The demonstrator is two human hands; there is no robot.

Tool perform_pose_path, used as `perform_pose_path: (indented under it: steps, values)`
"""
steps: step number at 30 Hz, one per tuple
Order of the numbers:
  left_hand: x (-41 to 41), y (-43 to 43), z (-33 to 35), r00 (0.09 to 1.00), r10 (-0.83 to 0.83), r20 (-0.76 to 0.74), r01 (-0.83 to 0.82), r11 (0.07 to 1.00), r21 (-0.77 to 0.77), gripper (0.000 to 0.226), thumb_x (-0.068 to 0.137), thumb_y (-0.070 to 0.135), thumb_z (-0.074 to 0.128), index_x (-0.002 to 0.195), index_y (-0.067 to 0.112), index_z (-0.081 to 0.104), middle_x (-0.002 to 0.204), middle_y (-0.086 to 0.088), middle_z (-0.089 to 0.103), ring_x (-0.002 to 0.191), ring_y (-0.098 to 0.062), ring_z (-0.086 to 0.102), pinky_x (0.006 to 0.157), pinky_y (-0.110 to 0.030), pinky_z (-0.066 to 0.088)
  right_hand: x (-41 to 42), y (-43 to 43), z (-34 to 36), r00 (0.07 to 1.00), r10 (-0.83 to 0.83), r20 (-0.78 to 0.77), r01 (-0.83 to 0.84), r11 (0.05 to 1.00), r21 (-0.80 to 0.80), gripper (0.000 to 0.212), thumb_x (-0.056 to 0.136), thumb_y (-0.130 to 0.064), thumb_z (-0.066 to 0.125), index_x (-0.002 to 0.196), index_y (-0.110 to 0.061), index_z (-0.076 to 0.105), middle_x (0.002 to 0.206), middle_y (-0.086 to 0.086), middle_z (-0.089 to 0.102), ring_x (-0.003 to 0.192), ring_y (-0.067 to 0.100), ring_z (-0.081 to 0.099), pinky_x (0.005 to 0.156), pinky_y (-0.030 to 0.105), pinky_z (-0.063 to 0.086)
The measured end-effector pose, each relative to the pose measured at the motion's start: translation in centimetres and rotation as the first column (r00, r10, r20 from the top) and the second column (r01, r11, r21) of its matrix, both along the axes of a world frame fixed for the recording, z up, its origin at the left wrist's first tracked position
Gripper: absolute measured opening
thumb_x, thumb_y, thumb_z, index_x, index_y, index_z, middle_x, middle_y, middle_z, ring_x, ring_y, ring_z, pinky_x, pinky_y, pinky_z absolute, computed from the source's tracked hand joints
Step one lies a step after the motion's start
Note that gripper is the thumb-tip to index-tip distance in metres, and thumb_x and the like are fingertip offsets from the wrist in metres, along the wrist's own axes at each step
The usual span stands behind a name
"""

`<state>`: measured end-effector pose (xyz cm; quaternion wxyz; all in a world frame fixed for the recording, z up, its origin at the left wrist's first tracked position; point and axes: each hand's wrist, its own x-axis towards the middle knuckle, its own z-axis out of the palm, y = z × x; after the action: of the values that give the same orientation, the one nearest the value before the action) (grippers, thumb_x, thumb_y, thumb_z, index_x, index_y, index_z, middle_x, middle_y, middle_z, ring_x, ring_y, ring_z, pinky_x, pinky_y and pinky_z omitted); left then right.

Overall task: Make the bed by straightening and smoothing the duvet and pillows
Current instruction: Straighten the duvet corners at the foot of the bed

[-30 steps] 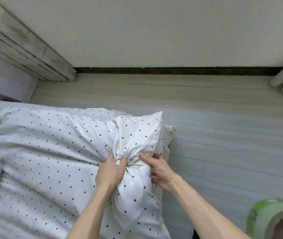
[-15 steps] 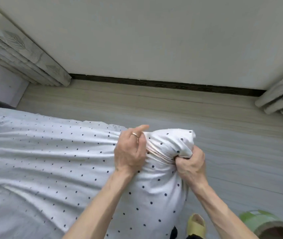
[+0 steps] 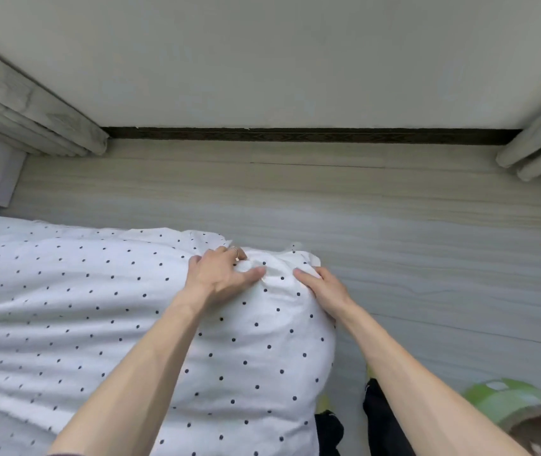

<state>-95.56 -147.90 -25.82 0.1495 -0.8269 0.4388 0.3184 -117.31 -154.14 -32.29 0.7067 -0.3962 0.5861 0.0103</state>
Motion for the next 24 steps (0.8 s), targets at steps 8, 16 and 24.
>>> perform_pose_path:
  steps: [8, 16, 24]
  values:
    - [-4.7, -3.4, 0.0, 0.957, -0.283, -0.070, 0.273, 0.954, -0.120, 0.031, 0.081, 0.048, 0.064, 0.108, 0.035, 0.059, 0.108, 0.006, 0.056, 0.112, -0.018, 0.051, 0.091, -0.036, 0.042, -3.1, -1.2, -0.8, 0.986, -0.029, -0.161, -0.036, 0.923, -0.384, 0.007, 0.085, -0.024, 0.076, 0.092, -0.024, 0.077, 0.091, -0.006, 0.076, 0.091, 0.016, 0.070, 0.089, 0.033, 0.054]
    - [-5.7, 0.6, 0.4, 0.700, -0.653, 0.289, 0.695, 0.532, -0.483, 0.025, 0.098, 0.033, 0.054, 0.086, 0.021, 0.072, 0.077, 0.003, 0.061, 0.070, -0.022, 0.056, 0.061, -0.034, 0.044, -5.6, 5.8, -0.3, 0.995, 0.048, -0.084, -0.092, 0.752, -0.653, 0.011, 0.092, -0.030, 0.074, 0.092, -0.019, 0.070, 0.088, -0.006, 0.062, 0.085, 0.019, 0.064, 0.074, 0.027, 0.044]
    - [-6.2, 6.4, 2.5, 0.528, -0.811, 0.253, 0.797, 0.370, -0.478, 0.024, 0.076, 0.008, 0.046, 0.097, 0.016, 0.052, 0.074, -0.001, 0.053, 0.065, -0.024, 0.051, 0.054, -0.033, 0.043, -7.9, 9.9, 0.9, 0.992, 0.088, -0.092, -0.119, 0.390, -0.913, 0.018, 0.097, -0.025, 0.066, 0.085, -0.011, 0.065, 0.079, -0.002, 0.060, 0.070, 0.016, 0.055, 0.067, 0.025, 0.045]
